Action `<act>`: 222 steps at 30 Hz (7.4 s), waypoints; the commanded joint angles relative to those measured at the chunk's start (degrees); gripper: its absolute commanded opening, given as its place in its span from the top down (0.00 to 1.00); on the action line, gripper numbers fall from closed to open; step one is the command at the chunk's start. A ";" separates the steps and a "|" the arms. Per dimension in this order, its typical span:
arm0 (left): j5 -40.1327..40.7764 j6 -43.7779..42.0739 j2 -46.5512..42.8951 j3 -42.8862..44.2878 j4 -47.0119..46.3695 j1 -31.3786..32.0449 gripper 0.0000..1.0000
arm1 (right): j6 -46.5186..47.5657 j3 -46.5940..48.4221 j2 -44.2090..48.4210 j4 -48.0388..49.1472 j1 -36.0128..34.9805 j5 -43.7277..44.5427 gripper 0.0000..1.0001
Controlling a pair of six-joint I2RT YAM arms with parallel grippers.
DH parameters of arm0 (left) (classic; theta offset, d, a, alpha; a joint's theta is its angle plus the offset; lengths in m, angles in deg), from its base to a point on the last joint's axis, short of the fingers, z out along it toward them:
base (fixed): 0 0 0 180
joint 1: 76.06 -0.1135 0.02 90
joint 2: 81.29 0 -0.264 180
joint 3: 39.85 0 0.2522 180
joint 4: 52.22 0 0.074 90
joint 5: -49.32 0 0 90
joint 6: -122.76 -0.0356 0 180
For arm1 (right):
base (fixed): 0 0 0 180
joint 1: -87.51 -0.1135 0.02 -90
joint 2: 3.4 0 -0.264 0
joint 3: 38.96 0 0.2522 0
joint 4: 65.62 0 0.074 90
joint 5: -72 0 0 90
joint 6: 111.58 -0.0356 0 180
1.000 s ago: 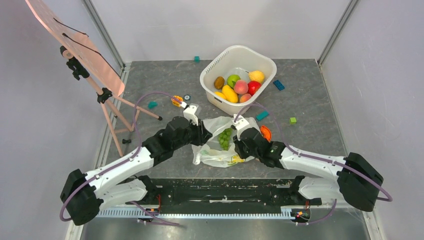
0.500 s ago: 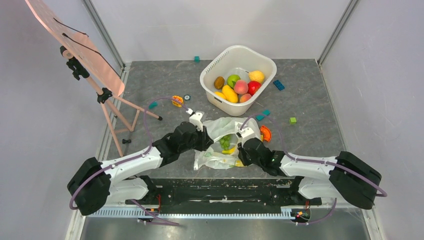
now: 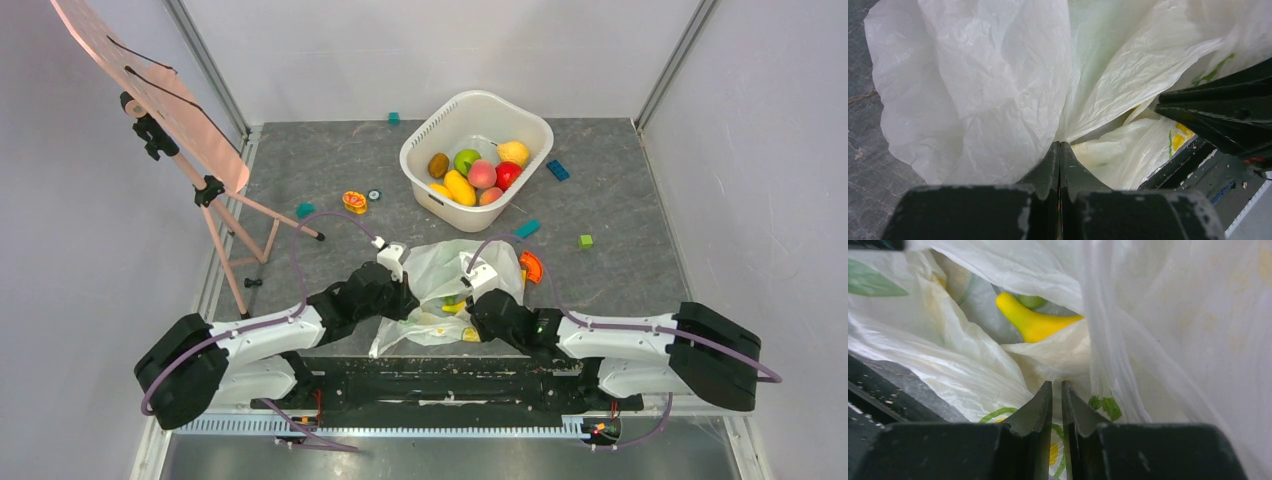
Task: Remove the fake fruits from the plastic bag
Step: Adjust the plastic bag at the center of the board, then adjust the fake fruit in the plastic bag.
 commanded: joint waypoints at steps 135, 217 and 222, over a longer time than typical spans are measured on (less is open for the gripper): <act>4.51 8.98 -15.84 -9.05 -9.38 0.52 0.98 | -8.31 12.16 -9.68 1.29 1.96 7.61 1.00; 4.44 9.43 -11.77 -9.43 -9.83 0.53 0.98 | 1.10 16.22 2.32 -0.56 1.91 -14.19 0.35; 4.10 9.55 -11.22 -9.45 -10.40 0.42 0.98 | -0.02 12.71 7.32 -1.32 1.91 -13.14 0.36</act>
